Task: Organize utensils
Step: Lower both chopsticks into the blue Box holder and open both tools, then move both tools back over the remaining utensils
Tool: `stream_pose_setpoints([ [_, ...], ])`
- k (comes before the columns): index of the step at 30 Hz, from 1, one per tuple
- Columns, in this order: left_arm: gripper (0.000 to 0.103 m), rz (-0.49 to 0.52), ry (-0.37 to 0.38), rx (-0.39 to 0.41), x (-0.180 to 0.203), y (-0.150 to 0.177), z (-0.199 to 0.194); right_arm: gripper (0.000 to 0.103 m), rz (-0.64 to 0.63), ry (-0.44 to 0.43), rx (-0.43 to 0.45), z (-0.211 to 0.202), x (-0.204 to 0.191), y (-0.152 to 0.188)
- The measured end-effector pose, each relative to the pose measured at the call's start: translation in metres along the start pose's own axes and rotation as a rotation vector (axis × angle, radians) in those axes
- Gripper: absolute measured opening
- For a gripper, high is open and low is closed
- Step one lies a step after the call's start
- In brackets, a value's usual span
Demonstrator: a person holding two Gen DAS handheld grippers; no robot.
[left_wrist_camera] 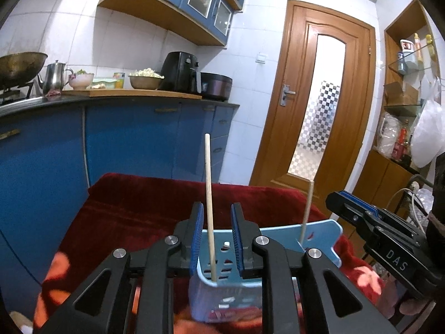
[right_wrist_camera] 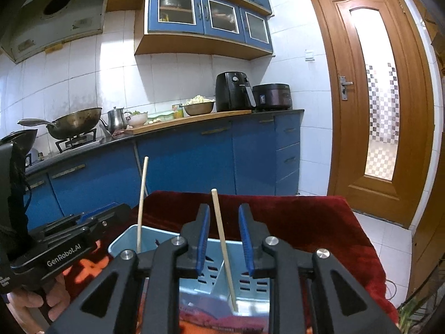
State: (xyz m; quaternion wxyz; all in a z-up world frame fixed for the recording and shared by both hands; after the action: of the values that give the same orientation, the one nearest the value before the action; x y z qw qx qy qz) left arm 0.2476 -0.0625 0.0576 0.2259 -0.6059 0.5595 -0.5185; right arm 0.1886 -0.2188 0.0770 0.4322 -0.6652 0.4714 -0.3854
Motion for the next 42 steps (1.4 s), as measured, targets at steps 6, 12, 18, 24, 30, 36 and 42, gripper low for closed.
stream_pose_setpoints([
  [6, 0.02, -0.005, -0.002, -0.037, 0.002, 0.005, -0.026, 0.024, 0.023, -0.001, -0.029, -0.028, -0.004, 0.002],
  [12, 0.02, 0.007, -0.022, -0.097, 0.001, 0.012, -0.048, 0.024, 0.002, -0.007, -0.105, -0.049, -0.011, 0.01],
  [18, 0.021, 0.027, -0.053, -0.196, -0.004, 0.026, -0.061, 0.024, -0.011, -0.024, -0.226, -0.063, -0.018, 0.035],
  [24, 0.021, 0.054, -0.089, -0.285, -0.009, 0.045, -0.069, 0.024, 0.022, -0.058, -0.364, -0.069, -0.02, 0.069],
  [30, 0.021, 0.065, -0.13, -0.385, -0.015, 0.069, -0.07, 0.024, 0.066, -0.091, -0.494, -0.07, -0.022, 0.1],
  [36, 0.021, 0.104, -0.18, -0.485, -0.017, 0.094, -0.063, 0.024, 0.105, -0.109, -0.59, -0.07, -0.022, 0.122],
  [42, 0.021, 0.1, -0.184, -0.585, -0.018, 0.115, -0.052, 0.024, 0.177, -0.149, -0.673, -0.064, -0.02, 0.141],
])
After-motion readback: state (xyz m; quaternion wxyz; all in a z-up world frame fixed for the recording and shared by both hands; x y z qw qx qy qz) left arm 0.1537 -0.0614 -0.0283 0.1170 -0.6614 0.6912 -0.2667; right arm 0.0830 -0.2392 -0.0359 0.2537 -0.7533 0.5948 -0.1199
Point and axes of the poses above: each gripper's, at about its wrist camera, not at the fingertips, and z roughly the way its jaws point, x to its right, y to its underside, the point moved 6 cm from there along z, roughly the way its jaws point, and after that the axes turned 12 degrees about -z, right-handed, at the moved point
